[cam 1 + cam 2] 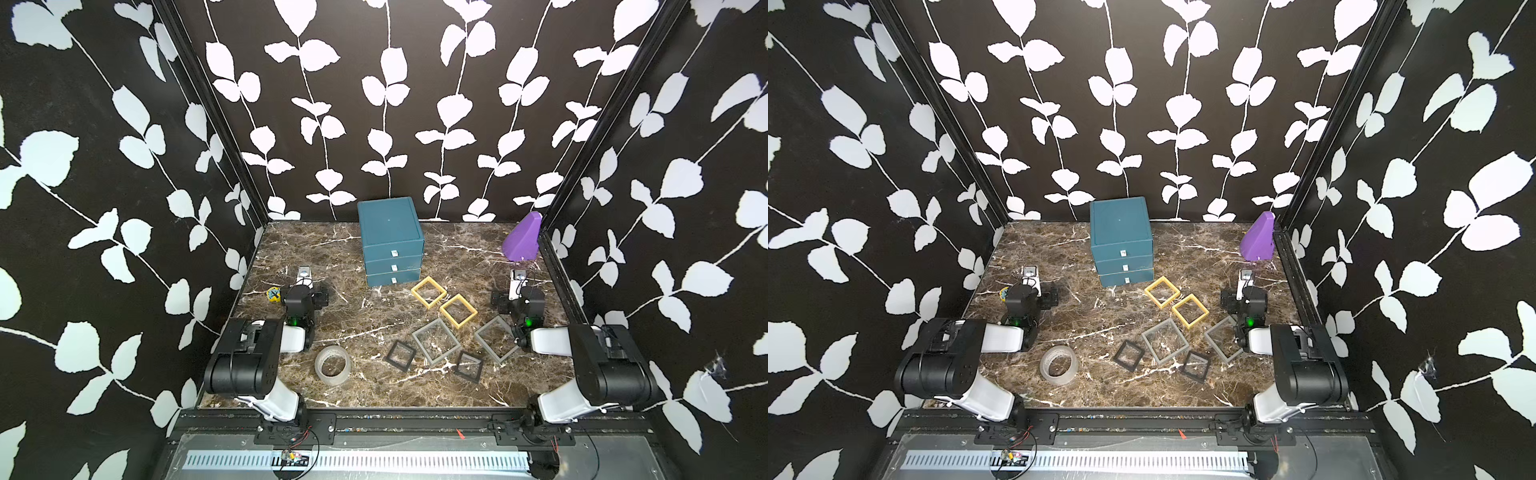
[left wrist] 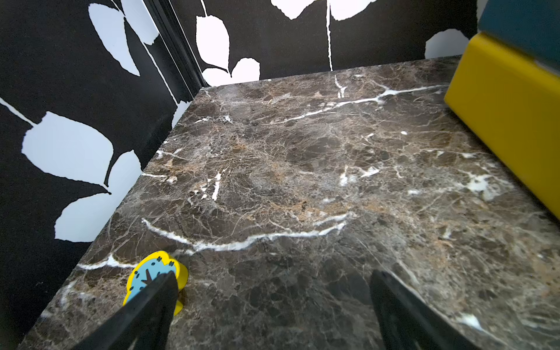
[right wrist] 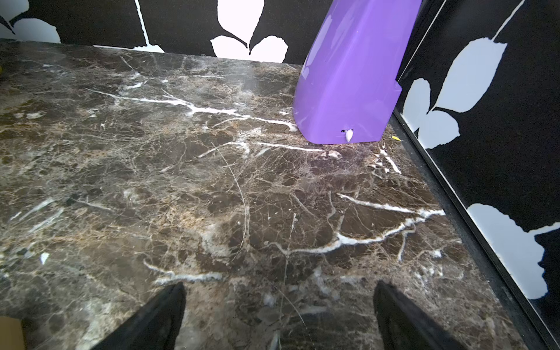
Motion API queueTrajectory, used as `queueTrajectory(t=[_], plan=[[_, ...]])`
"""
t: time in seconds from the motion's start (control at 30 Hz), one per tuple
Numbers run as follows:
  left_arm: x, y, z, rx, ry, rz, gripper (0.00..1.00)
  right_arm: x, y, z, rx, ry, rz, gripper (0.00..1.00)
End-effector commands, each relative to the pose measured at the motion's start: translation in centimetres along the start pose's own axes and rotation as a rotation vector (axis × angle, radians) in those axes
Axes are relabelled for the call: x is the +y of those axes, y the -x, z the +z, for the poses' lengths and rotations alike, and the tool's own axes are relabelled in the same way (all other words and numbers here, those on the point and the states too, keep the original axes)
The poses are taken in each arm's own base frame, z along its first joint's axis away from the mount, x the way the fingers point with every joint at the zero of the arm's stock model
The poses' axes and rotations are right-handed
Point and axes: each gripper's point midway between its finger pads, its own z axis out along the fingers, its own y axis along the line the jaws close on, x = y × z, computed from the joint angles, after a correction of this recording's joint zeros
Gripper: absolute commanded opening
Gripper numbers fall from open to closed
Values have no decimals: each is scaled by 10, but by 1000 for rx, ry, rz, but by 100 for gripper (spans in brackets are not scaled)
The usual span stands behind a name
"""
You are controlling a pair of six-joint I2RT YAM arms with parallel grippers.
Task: Place the brooch boxes into the drawer by color
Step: Open the drawer in the storage box.
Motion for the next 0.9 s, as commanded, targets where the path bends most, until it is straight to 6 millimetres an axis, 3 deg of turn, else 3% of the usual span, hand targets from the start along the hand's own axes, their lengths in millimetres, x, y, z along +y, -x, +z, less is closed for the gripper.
queueTrajectory(t=[0.0,0.73,0.8,0.87], plan=[[1,7,-3,-24,1,-6,99,-2,18,1,-52,-9,4,99],[2,7,-3,-25,3,-7,99,-1,17,0,-50,-8,3,99],[2,11,-4,-41,1,-5,99,-3,25,-1,-81,-15,11,99],[2,27,-8,-28,17,26,99,-6,43,-10,-44,-37,-6,99]])
